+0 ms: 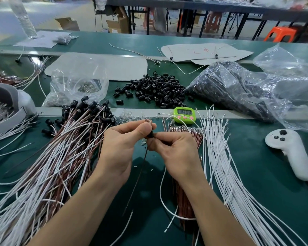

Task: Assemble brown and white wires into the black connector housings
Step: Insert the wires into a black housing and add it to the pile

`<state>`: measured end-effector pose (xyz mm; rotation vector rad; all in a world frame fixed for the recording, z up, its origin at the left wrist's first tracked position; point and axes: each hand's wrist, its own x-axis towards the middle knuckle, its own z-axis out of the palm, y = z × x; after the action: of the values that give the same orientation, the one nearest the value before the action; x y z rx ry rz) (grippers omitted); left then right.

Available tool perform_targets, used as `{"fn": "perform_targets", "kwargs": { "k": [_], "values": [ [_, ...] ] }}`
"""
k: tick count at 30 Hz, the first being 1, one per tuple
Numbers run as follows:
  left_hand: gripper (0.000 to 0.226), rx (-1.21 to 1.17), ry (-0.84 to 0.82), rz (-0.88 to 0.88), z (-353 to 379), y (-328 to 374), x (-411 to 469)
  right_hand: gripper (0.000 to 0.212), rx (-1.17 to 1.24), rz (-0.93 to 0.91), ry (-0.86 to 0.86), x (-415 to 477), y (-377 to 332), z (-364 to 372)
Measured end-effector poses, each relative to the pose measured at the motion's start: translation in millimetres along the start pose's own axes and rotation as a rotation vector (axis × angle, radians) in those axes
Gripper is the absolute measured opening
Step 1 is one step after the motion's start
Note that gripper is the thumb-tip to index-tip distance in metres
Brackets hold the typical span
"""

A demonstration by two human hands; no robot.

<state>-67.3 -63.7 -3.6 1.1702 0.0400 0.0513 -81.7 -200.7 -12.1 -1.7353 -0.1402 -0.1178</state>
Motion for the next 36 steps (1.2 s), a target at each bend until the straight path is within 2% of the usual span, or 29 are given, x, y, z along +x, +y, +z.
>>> {"fn": "perform_targets", "kwargs": {
  "k": [9, 12, 14, 16, 21, 31, 36],
  "values": [
    [0.028, -0.008, 0.010, -0.033, -1, 1, 1, 0.027, -0.083, -0.041, 0.077, -6, 2, 5],
    [0.025, -0.011, 0.027, -0.056, -1, 0, 1, 0.019, -0.146, -0.056, 0.108, -7, 4, 7],
    [0.019, -0.015, 0.028, -0.067, -1, -1, 1, 0.010, -0.085, -0.029, 0.105, -6, 4, 10],
    [0.017, -0.020, 0.028, -0.074, -1, -2, 1, 0.014, 0.011, 0.011, 0.083, -5, 5, 10],
    [0.033, -0.002, 0.048, -0.056, -5, 1, 3, 0.013, 0.046, 0.028, 0.066, -1, 6, 8],
    [0.016, 0.034, 0.021, -0.057, -7, 2, 5, 0.023, -0.092, -0.009, 0.109, -3, 6, 6],
    [0.010, 0.048, 0.013, -0.068, -6, 2, 5, 0.019, -0.147, 0.003, 0.100, -3, 7, 5]
  ]
}}
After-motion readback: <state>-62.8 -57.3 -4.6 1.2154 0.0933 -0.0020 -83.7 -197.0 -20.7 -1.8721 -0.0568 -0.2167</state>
